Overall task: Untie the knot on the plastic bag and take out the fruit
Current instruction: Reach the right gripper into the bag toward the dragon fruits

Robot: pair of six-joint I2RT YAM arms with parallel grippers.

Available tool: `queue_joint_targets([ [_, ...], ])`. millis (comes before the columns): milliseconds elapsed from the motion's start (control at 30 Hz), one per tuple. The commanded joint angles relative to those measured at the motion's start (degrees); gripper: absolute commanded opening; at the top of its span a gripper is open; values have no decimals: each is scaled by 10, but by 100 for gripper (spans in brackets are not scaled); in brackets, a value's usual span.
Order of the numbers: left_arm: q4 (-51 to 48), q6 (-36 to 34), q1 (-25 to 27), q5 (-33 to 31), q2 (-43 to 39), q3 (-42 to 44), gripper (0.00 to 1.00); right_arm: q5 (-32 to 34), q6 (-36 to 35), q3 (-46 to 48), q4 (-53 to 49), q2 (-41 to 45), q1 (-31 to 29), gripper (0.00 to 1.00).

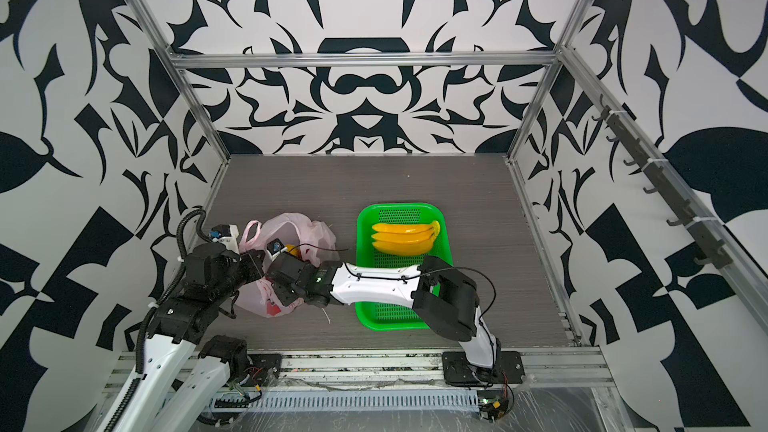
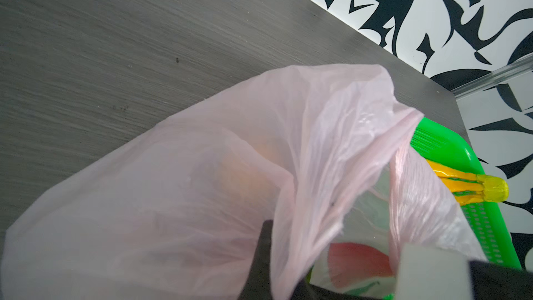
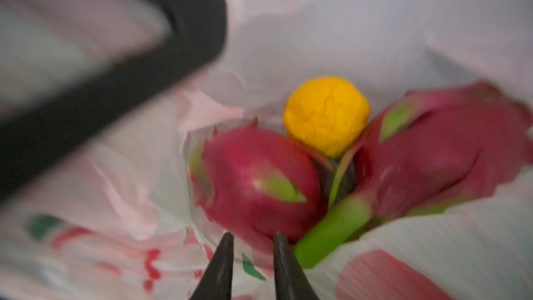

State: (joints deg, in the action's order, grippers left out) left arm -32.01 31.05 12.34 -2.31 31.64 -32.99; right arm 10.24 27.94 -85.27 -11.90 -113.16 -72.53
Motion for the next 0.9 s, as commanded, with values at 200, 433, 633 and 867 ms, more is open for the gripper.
queue_joint_targets([
  [200,-30,56,-1,8,24,12,0,64,3,-11,-64,64,3,28],
  [433,-52,81,-1,-7,8,19,0,67,-50,-87,-88,25,13,33],
  [633,-58,102,-1,-13,-3,35,0,27,-82,-148,-99,-23,39,36],
  [867,-19,113,-1,-18,-22,60,0,14,-90,-203,-112,-78,59,40],
])
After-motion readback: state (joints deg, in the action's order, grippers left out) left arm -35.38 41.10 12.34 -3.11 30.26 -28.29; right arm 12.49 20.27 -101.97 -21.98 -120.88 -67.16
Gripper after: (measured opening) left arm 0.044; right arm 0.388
